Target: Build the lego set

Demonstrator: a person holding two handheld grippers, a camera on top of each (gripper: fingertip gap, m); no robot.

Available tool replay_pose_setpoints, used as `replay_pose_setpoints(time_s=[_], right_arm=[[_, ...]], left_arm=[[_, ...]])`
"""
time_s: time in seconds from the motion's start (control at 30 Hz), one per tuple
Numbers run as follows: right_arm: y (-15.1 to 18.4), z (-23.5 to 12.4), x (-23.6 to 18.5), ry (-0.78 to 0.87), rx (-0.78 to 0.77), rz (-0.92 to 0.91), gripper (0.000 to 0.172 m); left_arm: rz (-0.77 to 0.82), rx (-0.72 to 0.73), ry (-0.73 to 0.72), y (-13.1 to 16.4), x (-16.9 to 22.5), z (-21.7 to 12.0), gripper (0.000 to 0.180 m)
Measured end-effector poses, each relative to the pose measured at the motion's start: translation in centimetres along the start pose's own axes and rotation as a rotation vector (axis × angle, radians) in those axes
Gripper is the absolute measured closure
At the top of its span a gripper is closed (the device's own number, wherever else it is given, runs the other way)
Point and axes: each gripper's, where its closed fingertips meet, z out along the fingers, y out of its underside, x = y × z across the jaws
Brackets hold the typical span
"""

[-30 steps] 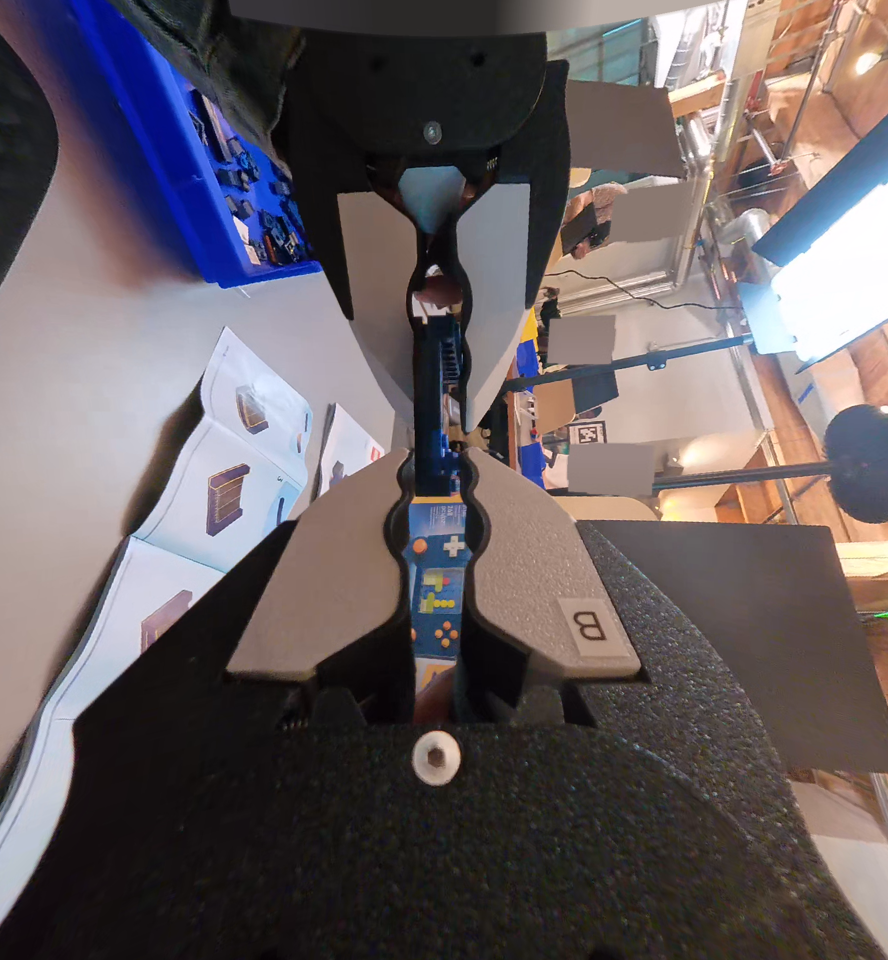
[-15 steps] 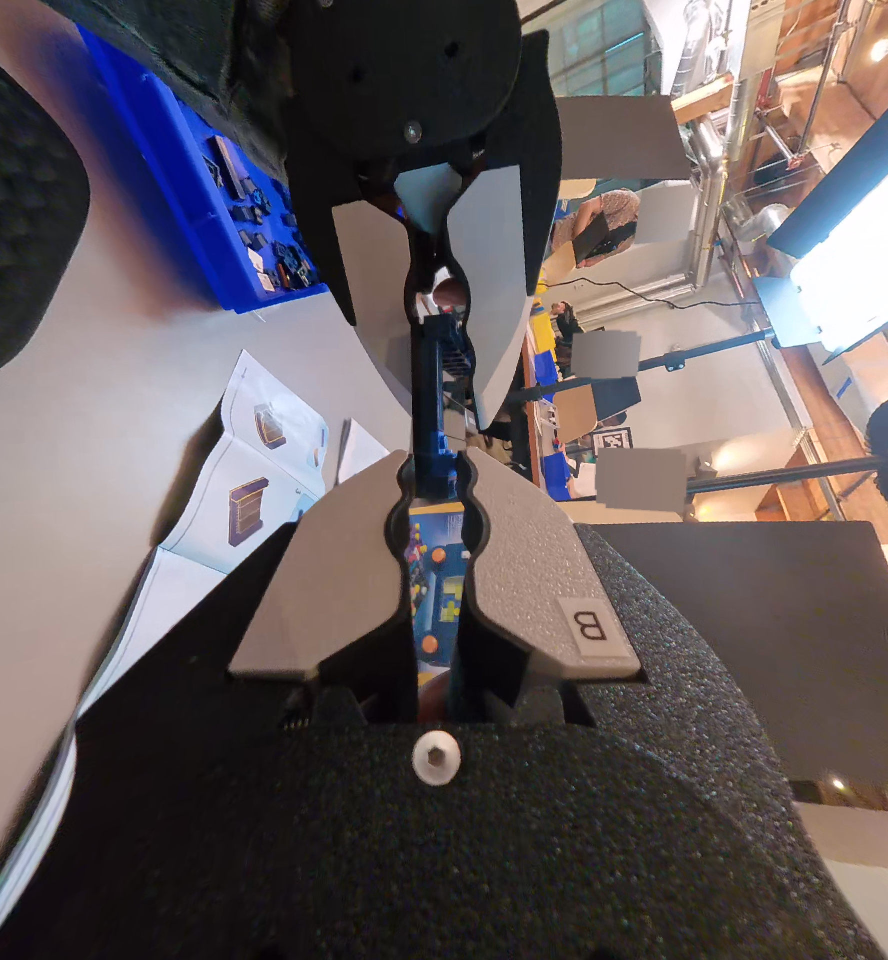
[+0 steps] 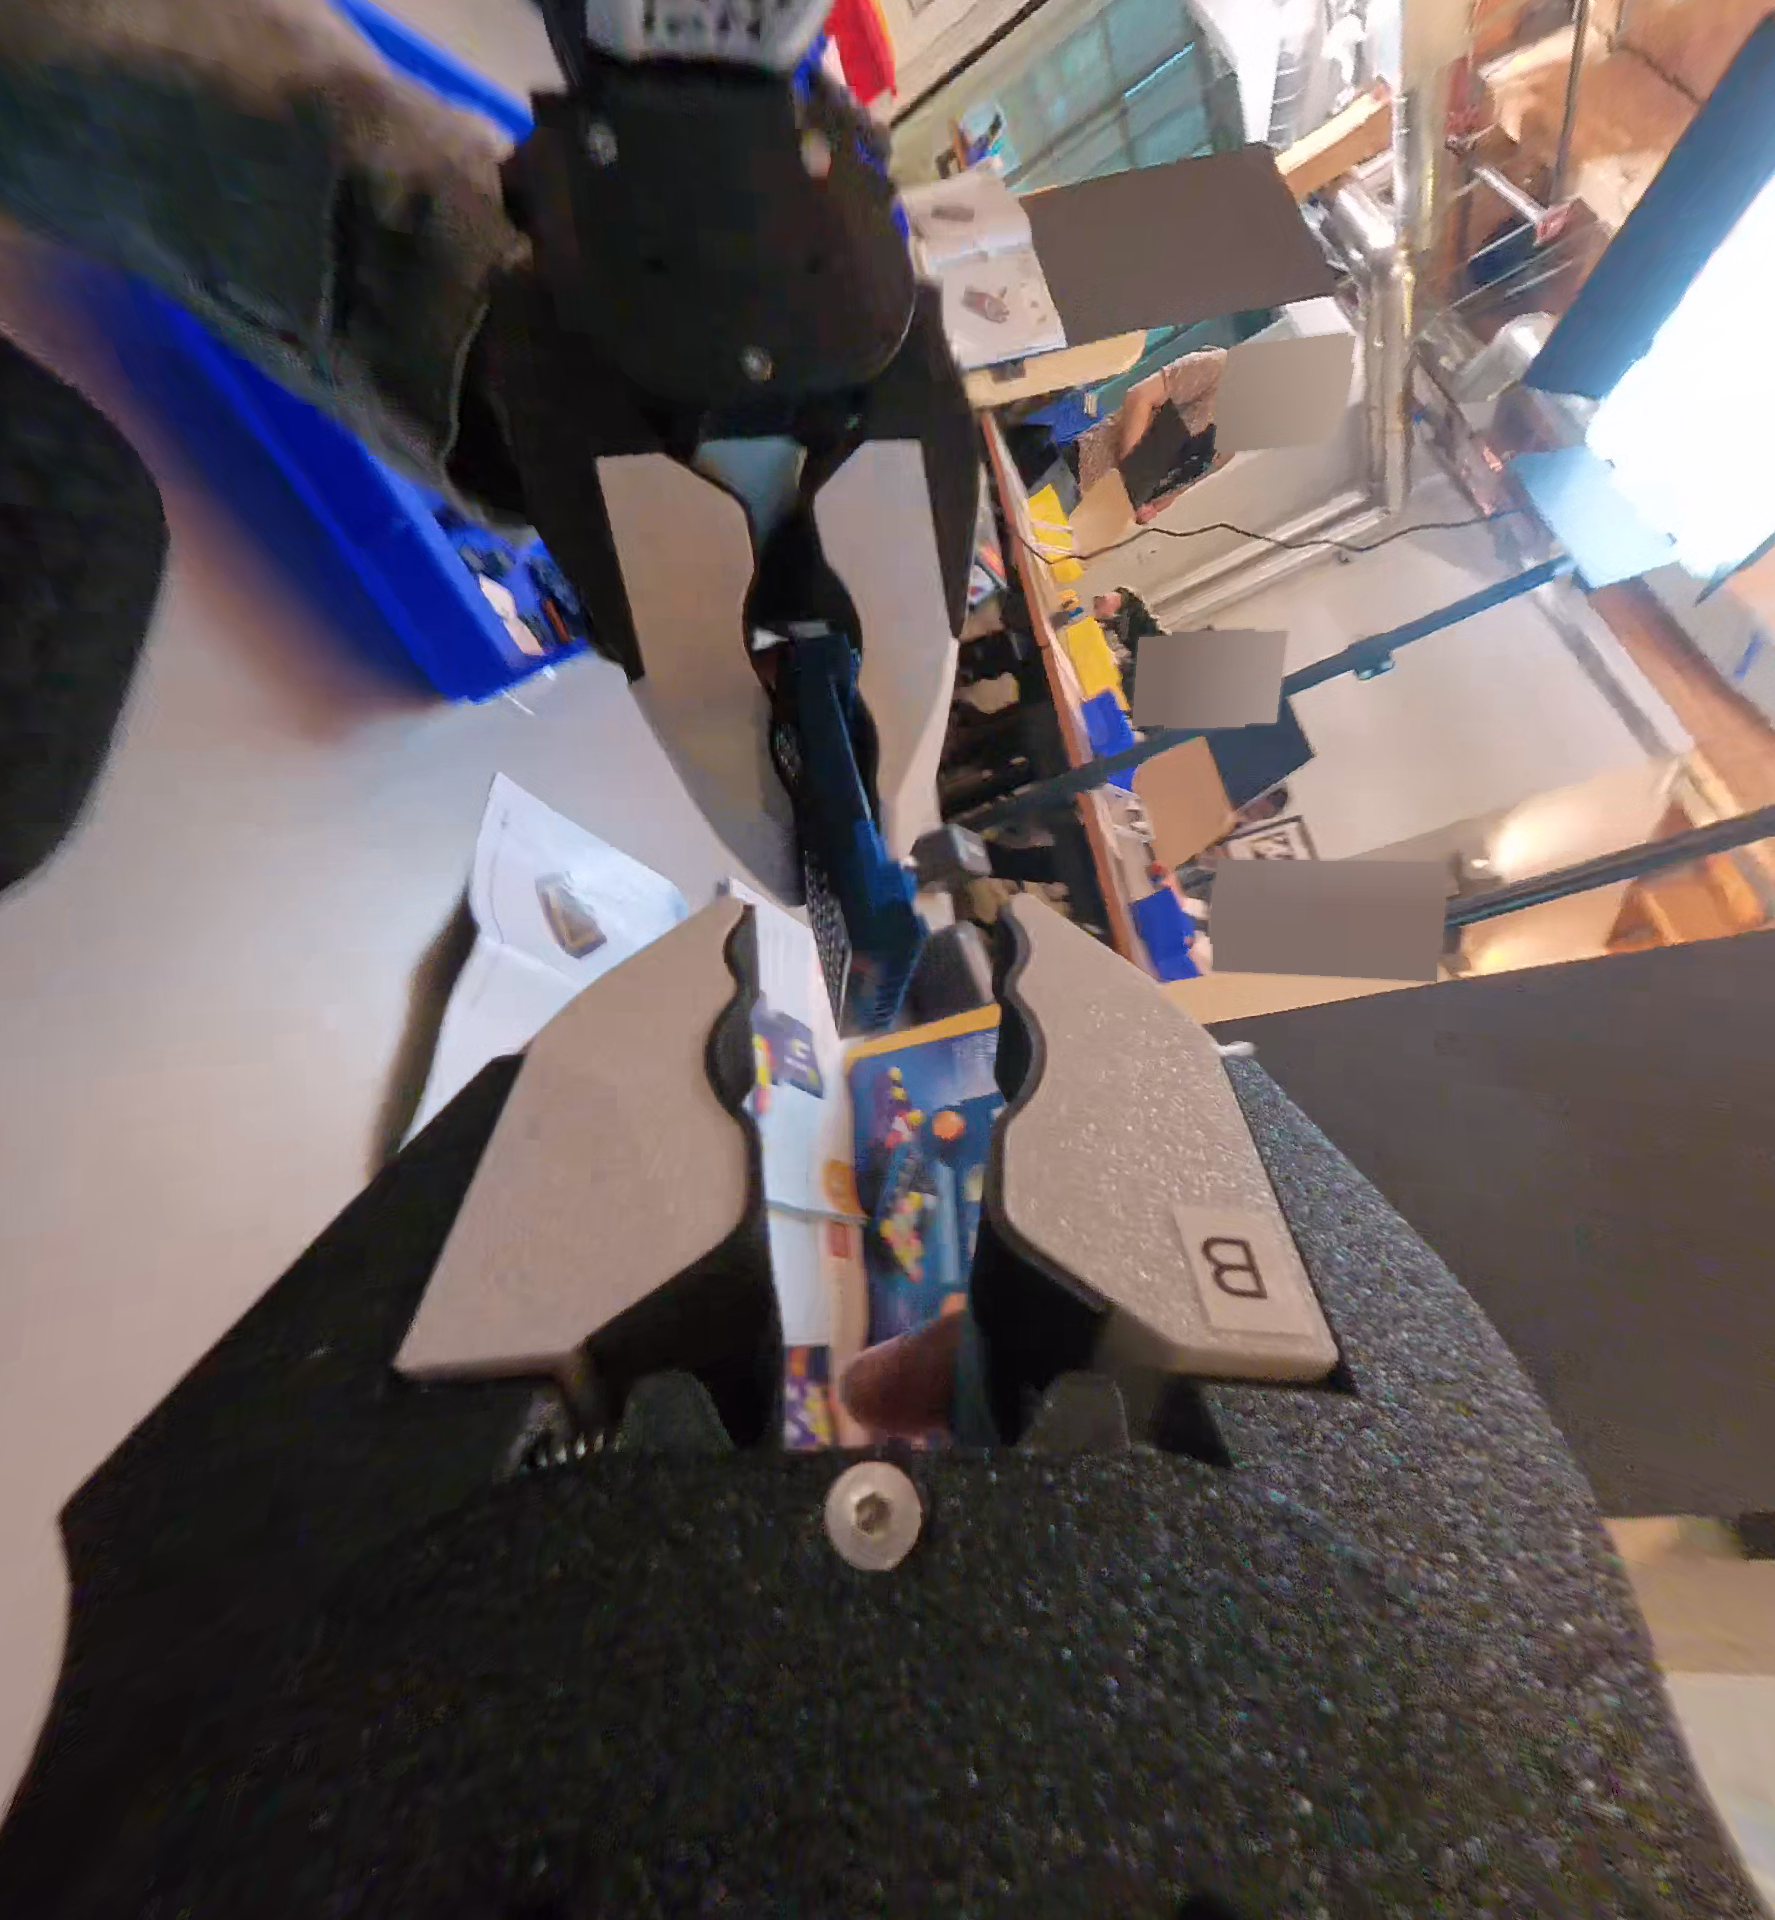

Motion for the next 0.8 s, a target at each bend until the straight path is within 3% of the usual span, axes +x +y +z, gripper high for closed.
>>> replay_pose_setpoints(time_s=[0.13,0.23,0.37,0.47,0.6,0.73,0.8], right_arm=[[-1.0,-0.8,-0.6,-0.034,0.185,0.201,0.135],[-1.8,-0.9,-1.1,-0.076,0.284,0.333,0.139],[-1.6,-0.2,-2.4,-0.126,0.302,0.369,0.143],[-0.9,0.2,-3.5,-0.165,0.267,0.359,0.155],[-0.7,-0.1,-4.1,-0.188,0.282,0.38,0.156],[0.0,-0.3,-4.2,-0.158,0.297,0.395,0.156],[0.2,-0.4,-4.4,-0.158,0.312,0.413,0.156]], left_arm=[[-0.312,0.182,0.153,-0.4,1.6,-0.7,0.165],[-0.363,0.198,0.213,-0.1,2.8,-0.8,0.165],[-0.432,0.21,0.31,0.1,4.7,-0.5,0.165],[-0.451,0.207,0.342,0.4,5.4,-0.3,0.164],[-0.442,0.198,0.366,0.5,5.9,-0.2,0.164],[-0.397,0.268,0.296,-0.3,5.3,-0.6,0.15],[-0.362,0.289,0.257,-0.6,4.9,-0.9,0.153]])
